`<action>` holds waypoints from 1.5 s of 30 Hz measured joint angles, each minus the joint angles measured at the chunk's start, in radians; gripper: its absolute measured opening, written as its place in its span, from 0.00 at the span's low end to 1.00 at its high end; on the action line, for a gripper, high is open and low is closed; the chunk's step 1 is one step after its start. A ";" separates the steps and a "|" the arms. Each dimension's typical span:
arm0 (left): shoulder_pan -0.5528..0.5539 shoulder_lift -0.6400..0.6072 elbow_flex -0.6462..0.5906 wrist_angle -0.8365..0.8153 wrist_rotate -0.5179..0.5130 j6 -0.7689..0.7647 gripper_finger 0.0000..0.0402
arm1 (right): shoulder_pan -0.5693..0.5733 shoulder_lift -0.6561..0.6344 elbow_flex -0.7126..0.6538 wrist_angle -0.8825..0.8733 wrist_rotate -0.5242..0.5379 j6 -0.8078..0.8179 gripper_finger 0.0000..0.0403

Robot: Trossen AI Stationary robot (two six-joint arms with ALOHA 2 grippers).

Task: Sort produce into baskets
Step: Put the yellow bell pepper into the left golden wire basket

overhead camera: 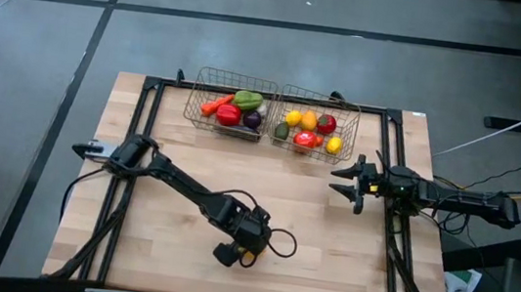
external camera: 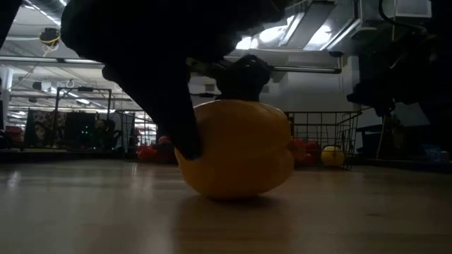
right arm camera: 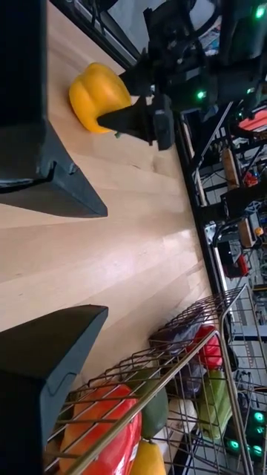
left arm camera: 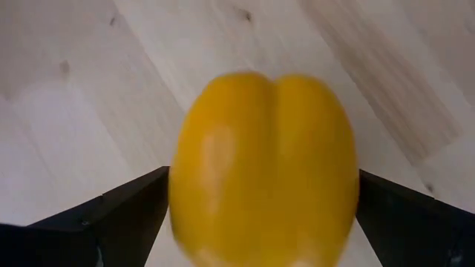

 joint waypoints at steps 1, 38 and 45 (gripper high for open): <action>0.000 0.007 0.000 -0.002 -0.001 0.000 1.00 | 0.000 0.000 0.000 0.002 -0.001 0.000 0.51; 0.053 -0.022 0.007 0.005 -0.007 -0.013 0.85 | 0.000 0.000 0.000 0.006 -0.003 0.000 0.51; 0.122 -0.090 0.007 -0.044 -0.010 -0.010 0.85 | 0.000 0.000 0.000 0.005 -0.003 0.000 0.51</action>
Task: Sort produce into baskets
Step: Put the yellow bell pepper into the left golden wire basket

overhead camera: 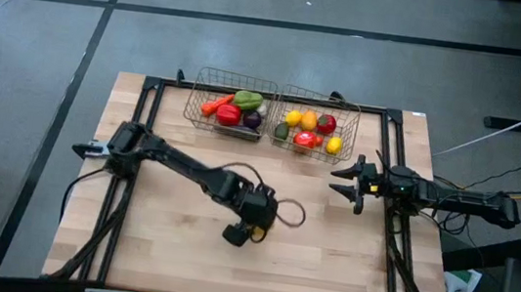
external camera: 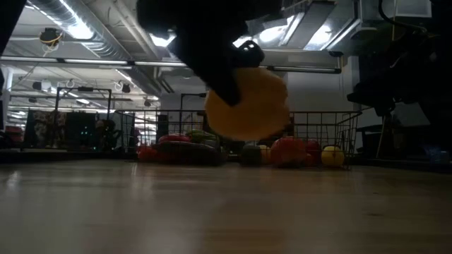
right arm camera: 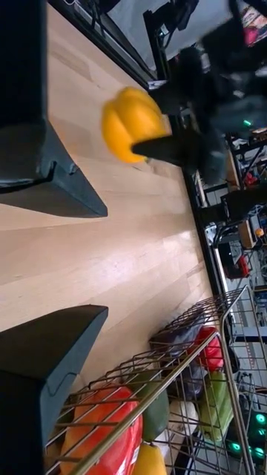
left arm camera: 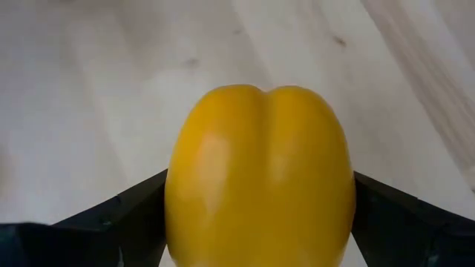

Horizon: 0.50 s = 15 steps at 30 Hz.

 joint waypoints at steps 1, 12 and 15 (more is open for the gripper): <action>0.014 -0.013 0.000 -0.006 -0.001 0.000 0.85 | 0.000 0.000 0.000 0.000 0.000 0.000 0.51; 0.224 -0.171 0.000 -0.125 -0.009 0.033 0.85 | 0.000 0.000 0.000 0.000 0.000 0.000 0.51; 0.295 -0.213 0.000 -0.140 -0.009 0.054 0.85 | 0.000 0.000 0.000 0.000 0.000 0.000 0.51</action>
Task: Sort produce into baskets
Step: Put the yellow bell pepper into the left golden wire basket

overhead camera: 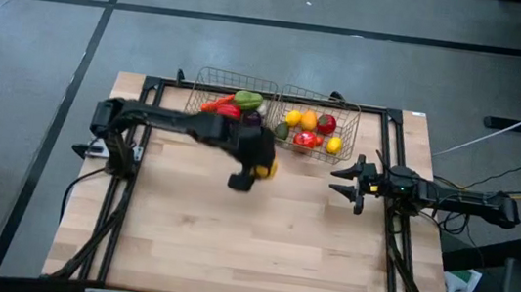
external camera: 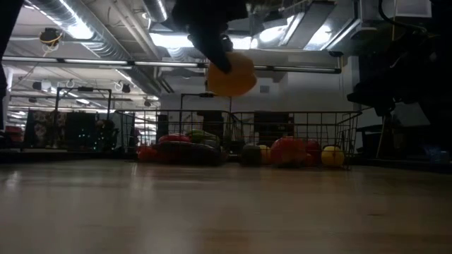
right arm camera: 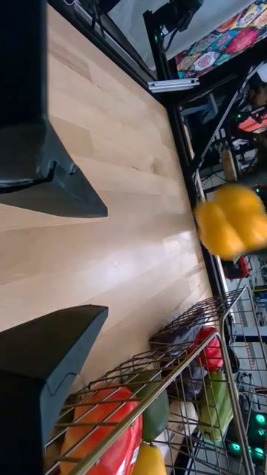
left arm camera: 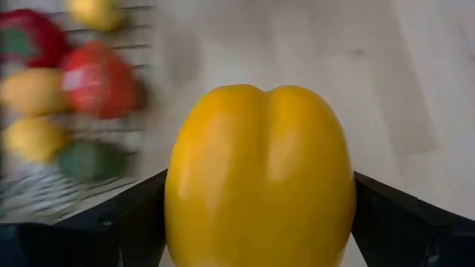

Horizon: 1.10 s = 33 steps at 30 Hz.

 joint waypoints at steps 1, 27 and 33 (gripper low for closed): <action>0.026 -0.015 0.000 -0.003 0.000 0.002 0.85 | 0.000 0.000 0.000 0.000 0.000 0.000 0.51; 0.488 0.009 -0.008 -0.023 0.076 0.003 0.85 | 0.000 0.000 0.000 -0.001 0.000 0.000 0.51; 0.484 0.082 -0.008 -0.024 0.076 0.042 0.85 | 0.000 0.000 0.000 -0.001 0.000 0.000 0.51</action>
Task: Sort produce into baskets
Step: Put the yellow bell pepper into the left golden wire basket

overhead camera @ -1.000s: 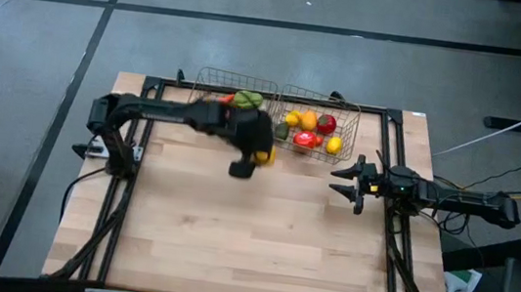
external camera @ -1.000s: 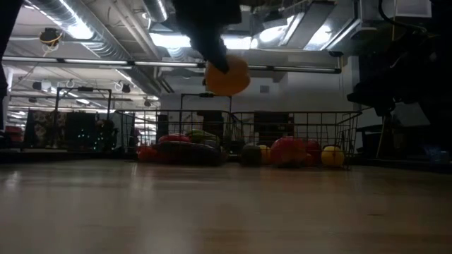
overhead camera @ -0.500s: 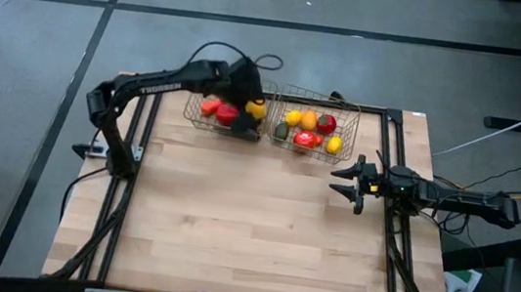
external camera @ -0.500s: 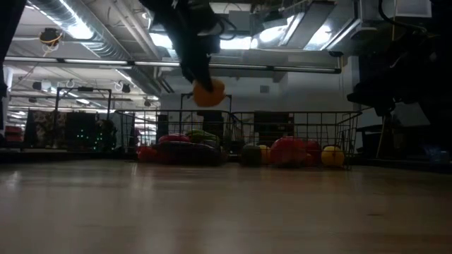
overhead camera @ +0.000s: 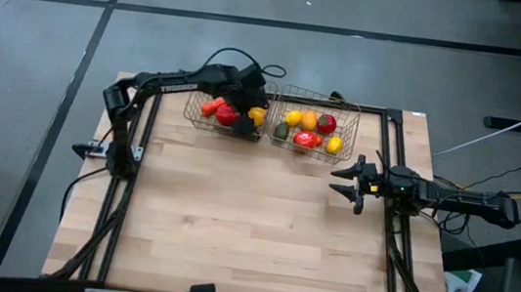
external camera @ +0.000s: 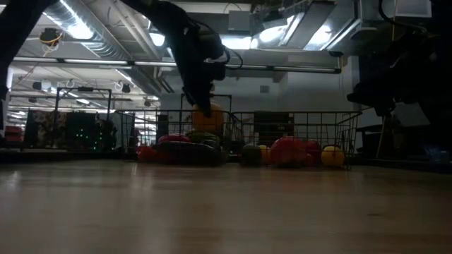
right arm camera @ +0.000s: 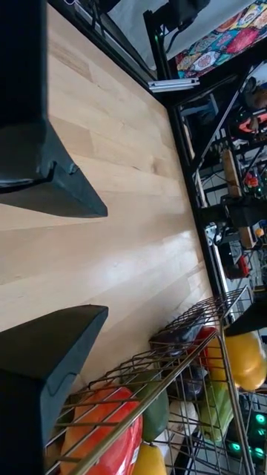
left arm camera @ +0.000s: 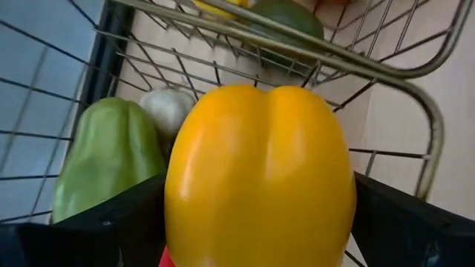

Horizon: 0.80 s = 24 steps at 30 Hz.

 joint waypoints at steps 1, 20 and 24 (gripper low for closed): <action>0.000 0.008 0.000 0.000 0.000 0.005 0.85 | 0.000 0.000 0.000 0.000 0.000 0.000 0.51; 0.016 0.054 -0.001 -0.007 0.023 0.005 0.85 | 0.000 0.000 0.000 0.001 0.000 0.000 0.51; 0.015 0.070 -0.001 -0.010 0.027 0.007 0.85 | 0.000 0.000 0.000 0.001 0.000 0.000 0.51</action>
